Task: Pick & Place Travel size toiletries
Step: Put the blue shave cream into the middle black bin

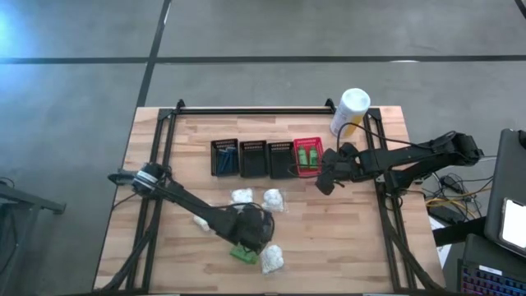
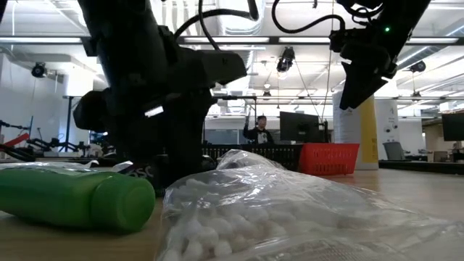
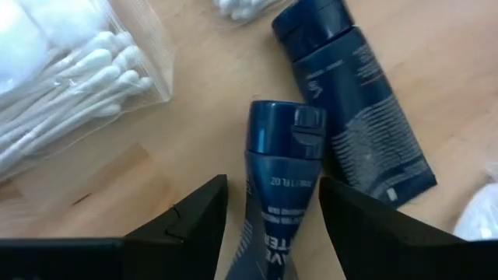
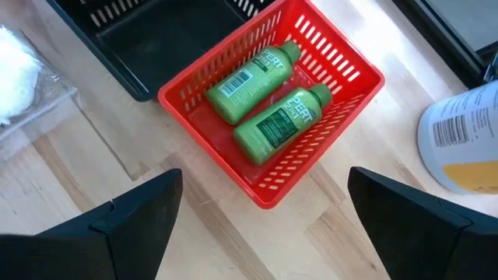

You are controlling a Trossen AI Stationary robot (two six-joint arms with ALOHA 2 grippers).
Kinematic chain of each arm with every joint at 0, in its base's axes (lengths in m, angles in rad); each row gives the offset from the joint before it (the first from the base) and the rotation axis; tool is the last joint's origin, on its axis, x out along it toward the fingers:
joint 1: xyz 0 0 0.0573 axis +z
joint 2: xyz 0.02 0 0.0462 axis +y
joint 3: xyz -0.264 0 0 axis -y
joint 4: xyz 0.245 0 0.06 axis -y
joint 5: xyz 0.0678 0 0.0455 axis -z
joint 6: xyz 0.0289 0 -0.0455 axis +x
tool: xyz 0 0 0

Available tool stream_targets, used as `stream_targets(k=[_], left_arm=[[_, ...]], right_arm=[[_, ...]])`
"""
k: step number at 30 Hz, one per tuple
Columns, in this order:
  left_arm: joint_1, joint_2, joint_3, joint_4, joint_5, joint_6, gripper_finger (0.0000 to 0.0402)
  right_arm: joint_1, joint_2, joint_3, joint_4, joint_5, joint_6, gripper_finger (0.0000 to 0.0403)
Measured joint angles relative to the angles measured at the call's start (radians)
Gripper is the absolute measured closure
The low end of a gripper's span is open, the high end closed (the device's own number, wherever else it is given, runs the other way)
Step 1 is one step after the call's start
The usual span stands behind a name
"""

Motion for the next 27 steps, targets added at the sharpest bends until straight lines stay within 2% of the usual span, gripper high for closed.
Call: stream_targets(k=[4,11,14,18,21,27], left_arm=[[0.002,0.003,0.0,-0.004,0.01,0.015,0.0227],[0.008,-0.043,-0.001,0.001,-0.033,0.04,0.034],[0.025,-0.079,0.0,0.002,-0.062,0.047,0.0375],[0.074,-0.141,-0.002,-0.002,-0.109,0.046,0.0378],[0.141,-0.176,-0.002,-0.001,-0.117,0.051,0.0364],[0.304,-0.216,-0.002,0.009,-0.105,0.156,0.0365]], right_arm=[[0.0,0.0,-0.004,-0.002,0.0,0.0,0.0039],[0.001,0.0,-0.013,-0.001,-0.001,0.008,0.0039],[0.001,0.0,-0.014,-0.001,-0.002,0.008,0.0039],[0.001,0.0,-0.014,-0.001,-0.002,0.008,0.0039],[0.001,0.0,-0.014,-0.002,-0.002,0.008,0.0039],[0.001,0.0,-0.014,-0.009,-0.004,0.008,0.0039]])
